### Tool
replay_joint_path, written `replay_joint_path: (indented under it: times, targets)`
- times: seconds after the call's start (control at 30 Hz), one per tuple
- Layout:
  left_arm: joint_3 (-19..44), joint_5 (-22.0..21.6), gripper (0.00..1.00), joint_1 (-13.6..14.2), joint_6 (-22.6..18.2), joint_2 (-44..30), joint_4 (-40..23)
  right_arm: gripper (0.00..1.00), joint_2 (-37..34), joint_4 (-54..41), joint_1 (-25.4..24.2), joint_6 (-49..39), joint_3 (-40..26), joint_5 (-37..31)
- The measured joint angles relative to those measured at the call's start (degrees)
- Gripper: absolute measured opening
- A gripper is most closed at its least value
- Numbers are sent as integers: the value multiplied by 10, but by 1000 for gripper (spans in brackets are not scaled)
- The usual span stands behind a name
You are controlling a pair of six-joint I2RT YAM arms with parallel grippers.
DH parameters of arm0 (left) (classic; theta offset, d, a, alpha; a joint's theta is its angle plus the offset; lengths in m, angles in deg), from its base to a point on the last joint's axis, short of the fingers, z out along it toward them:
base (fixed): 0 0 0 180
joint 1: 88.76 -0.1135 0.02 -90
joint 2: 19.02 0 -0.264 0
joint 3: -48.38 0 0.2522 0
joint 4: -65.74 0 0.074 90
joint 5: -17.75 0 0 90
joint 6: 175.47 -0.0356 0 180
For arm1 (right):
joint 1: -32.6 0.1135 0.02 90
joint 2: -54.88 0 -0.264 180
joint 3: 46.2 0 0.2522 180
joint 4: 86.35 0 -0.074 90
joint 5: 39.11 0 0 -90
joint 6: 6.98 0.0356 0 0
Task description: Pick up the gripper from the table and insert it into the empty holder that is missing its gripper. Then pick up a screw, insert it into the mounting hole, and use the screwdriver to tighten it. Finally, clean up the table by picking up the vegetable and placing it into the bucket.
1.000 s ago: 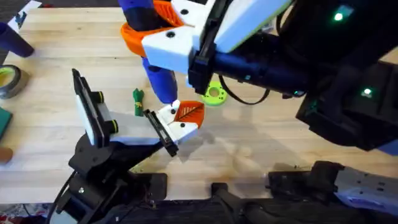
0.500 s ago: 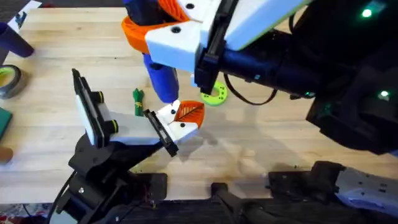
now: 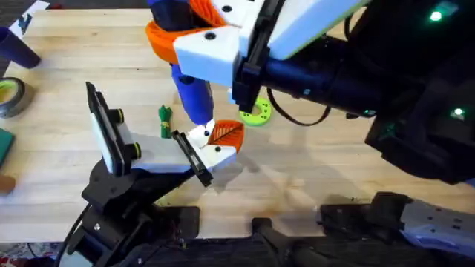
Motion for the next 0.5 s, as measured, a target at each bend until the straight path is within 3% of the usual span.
replay_joint_path:
  times: [0.5]
  targets:
    - [0, 0, 16, 0, 0, 0, 0, 24, 0, -6, 0, 2, 0, 0]
